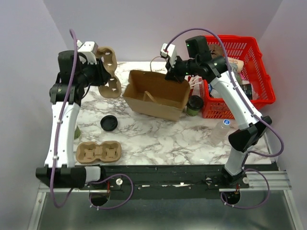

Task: Pack the takeout coffee

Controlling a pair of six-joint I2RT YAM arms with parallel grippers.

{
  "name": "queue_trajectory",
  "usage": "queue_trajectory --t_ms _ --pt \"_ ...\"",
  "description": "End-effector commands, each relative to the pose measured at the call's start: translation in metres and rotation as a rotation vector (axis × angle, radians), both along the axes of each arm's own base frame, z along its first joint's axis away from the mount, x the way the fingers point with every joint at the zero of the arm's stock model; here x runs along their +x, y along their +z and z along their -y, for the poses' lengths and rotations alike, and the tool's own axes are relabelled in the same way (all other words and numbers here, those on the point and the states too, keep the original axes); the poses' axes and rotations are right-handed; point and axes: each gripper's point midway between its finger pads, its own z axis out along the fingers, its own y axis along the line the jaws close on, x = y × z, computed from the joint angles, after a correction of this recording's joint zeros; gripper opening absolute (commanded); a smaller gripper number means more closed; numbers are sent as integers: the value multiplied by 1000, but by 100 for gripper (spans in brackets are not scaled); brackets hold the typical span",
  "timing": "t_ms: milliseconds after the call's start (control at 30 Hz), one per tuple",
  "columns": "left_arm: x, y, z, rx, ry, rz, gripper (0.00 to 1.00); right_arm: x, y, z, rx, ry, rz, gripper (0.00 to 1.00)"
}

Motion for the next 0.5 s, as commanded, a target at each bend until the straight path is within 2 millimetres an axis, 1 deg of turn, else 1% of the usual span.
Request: queue_trajectory --t_ms 0,33,67,133,167,200,233,267,400,433,467 --pt "-16 89 2 -8 -7 391 0 -2 12 -23 10 47 71 1" --pt "-20 98 3 3 -25 448 0 -9 10 -29 6 64 64 1" --pt "-34 113 7 5 -51 519 0 -10 1 -30 -9 63 50 0" --pt "-42 124 17 3 -121 612 0 -14 -5 -34 -17 65 34 1" --pt "-53 131 23 11 -161 664 0 -13 -7 -33 -18 51 29 1" --pt "-57 138 28 18 -200 712 0 -12 -12 -34 -20 40 13 1" --pt "-62 130 37 14 -260 719 0 -12 -14 -34 -19 26 0 1" --pt "-67 132 40 10 -281 741 0 -11 -16 -34 -22 22 -8 1" --pt "-76 131 59 -14 -384 791 0 -11 -12 -37 -4 10 -20 1" --pt "-79 134 64 -21 -415 811 0 -10 -10 -37 3 3 -23 1" --pt "-84 133 70 -29 -458 812 0 -10 -8 -37 5 2 -23 1"
